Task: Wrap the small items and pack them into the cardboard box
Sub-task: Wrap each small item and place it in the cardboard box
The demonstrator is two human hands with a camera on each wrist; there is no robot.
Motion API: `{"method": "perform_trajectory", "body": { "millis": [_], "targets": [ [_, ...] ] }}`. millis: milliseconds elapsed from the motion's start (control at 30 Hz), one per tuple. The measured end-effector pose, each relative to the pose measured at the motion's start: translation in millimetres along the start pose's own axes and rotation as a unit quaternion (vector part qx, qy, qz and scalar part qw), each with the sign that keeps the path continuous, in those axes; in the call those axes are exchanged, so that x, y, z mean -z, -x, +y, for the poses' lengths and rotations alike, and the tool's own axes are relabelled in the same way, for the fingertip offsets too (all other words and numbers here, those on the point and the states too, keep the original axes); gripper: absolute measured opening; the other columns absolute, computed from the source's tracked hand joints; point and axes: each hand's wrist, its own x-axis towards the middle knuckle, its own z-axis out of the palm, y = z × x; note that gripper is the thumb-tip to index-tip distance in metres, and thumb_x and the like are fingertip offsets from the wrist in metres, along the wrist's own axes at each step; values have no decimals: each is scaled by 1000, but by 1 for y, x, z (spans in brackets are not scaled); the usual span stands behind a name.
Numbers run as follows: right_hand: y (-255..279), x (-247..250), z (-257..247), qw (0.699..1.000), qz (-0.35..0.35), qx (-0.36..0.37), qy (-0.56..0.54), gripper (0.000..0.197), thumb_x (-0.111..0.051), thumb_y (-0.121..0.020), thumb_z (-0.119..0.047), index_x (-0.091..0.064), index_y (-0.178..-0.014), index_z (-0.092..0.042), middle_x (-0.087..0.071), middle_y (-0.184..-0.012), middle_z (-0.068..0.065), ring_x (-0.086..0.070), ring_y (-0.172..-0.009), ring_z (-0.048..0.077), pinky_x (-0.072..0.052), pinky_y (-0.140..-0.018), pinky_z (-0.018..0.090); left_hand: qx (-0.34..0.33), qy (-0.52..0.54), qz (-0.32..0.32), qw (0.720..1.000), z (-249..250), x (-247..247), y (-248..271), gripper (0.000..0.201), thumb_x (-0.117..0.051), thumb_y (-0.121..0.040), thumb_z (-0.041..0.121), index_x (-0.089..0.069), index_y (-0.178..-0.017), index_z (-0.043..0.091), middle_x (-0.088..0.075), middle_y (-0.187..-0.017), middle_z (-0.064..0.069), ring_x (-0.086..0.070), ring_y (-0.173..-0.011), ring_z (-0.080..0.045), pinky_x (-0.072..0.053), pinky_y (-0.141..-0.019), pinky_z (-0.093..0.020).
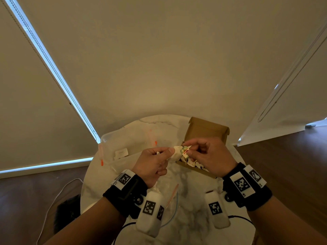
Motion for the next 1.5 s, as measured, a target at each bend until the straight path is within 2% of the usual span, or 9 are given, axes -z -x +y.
{"method": "perform_trajectory", "body": {
  "millis": [267,533,800,900,967,1100,1267,1400,1500],
  "targets": [
    [-2,-4,-1,1000,0,-3,2,21,-72,-82,-4,-71,-103,-7,-72,-72,2,-67,-62,9,-53,-62,19,-7,-6,7,1000,2,-2,0,12,-65,-88,12,-72,-88,2,-40,-47,2,-24,-36,-6,-18,-39,-17],
    [-2,-7,-3,999,25,9,23,16,-75,-79,-5,-70,-81,-20,-71,-71,6,-67,-65,25,-55,-62,37,-14,-27,13,999,1,-1,-1,16,-66,-88,13,-71,-92,-1,-36,-44,4,-22,-38,-7,-17,-40,-18],
    [-2,-7,1,998,25,-5,51,6,-78,-76,-10,-72,-78,-10,-72,-75,-1,-68,-66,11,-56,-60,22,-64,-86,-1,994,1,0,-2,15,-69,-85,20,-73,-88,6,-32,-49,5,-18,-40,-10,-12,-43,-22],
    [-2,-6,1,999,38,-21,24,14,-78,-76,-7,-68,-75,-17,-72,-75,-1,-68,-66,10,-54,-59,19,-111,-210,-29,971,1,6,-1,23,-73,-79,30,-77,-95,14,-41,-55,7,-24,-39,-10,-20,-40,-20],
    [-3,-5,1,999,39,-29,5,17,-77,-76,-4,-66,-74,-17,-71,-74,-1,-66,-64,8,-53,-59,18,-130,-290,-41,947,1,9,-1,13,-72,-85,24,-78,-93,16,-45,-56,5,-29,-37,-9,-26,-39,-20],
    [-2,-4,0,999,30,-33,-5,15,-76,-77,-2,-66,-76,-14,-70,-72,1,-63,-64,10,-54,-61,24,-135,-301,-29,944,0,9,-2,13,-69,-88,17,-77,-88,7,-45,-54,7,-29,-37,-7,-26,-40,-19],
    [-3,-5,0,999,42,-32,-11,11,-76,-77,-3,-69,-81,-9,-71,-76,7,-66,-69,22,-56,-66,34,-147,-310,-40,939,2,7,0,12,-69,-89,17,-77,-88,9,-47,-52,11,-30,-37,-4,-28,-41,-17],
    [-1,-10,-1,995,48,-57,-63,13,-77,-77,-5,-71,-89,-6,-72,-80,10,-66,-66,13,-54,-60,23,-177,-321,-37,930,1,6,2,11,-70,-87,17,-77,-88,9,-51,-53,14,-36,-38,-1,-30,-45,-12],
    [0,-13,0,991,62,-72,-93,8,-76,-77,-7,-73,-85,-6,-73,-82,13,-67,-71,17,-57,-67,33,-180,-315,-33,931,-2,5,2,10,-71,-86,20,-77,-85,11,-50,-55,13,-33,-40,-2,-30,-45,-16]
  ]
}}
